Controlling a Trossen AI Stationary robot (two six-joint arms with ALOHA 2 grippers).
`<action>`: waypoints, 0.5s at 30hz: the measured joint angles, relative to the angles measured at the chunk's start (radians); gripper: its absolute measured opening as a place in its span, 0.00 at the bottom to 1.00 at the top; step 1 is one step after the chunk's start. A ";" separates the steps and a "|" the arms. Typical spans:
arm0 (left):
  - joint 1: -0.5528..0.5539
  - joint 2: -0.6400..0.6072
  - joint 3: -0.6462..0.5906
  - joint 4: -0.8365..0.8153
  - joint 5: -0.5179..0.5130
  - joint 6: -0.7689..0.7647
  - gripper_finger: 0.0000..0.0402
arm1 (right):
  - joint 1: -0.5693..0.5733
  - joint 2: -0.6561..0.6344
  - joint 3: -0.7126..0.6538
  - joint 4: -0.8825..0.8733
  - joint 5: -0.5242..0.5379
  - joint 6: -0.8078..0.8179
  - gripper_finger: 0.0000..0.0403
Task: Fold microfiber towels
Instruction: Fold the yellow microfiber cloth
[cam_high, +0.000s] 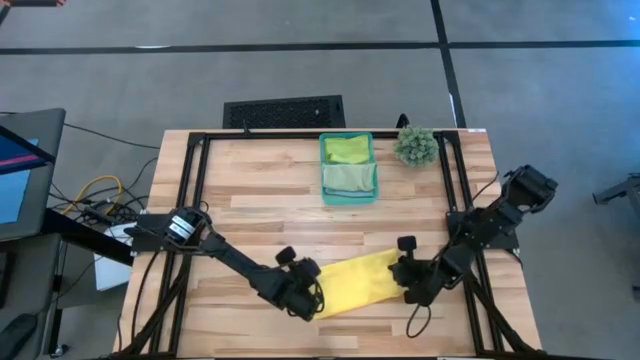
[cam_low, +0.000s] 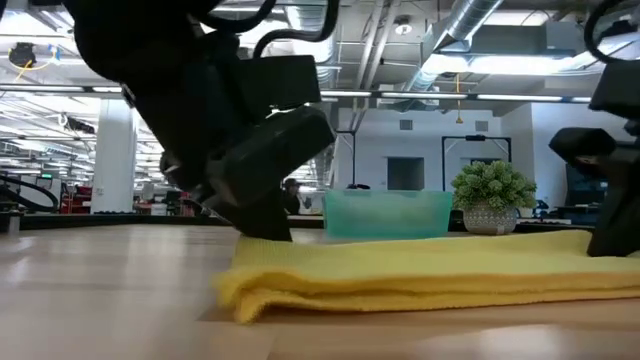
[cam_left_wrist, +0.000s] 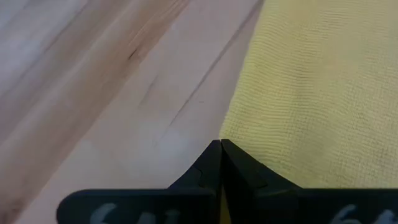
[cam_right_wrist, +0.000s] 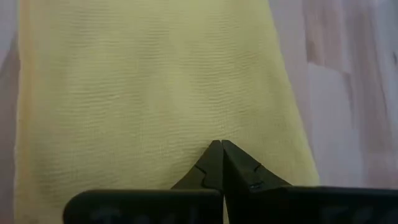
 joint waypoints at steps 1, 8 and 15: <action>-0.003 0.000 -0.002 -0.009 0.001 -0.022 0.00 | -0.004 -0.001 0.000 -0.016 0.001 0.006 0.04; -0.056 -0.003 0.080 -0.210 -0.008 -0.120 0.00 | -0.020 -0.033 0.000 -0.040 0.121 0.048 0.04; -0.079 -0.004 0.146 -0.182 -0.085 -0.055 0.00 | 0.017 -0.104 0.000 -0.031 0.095 0.037 0.05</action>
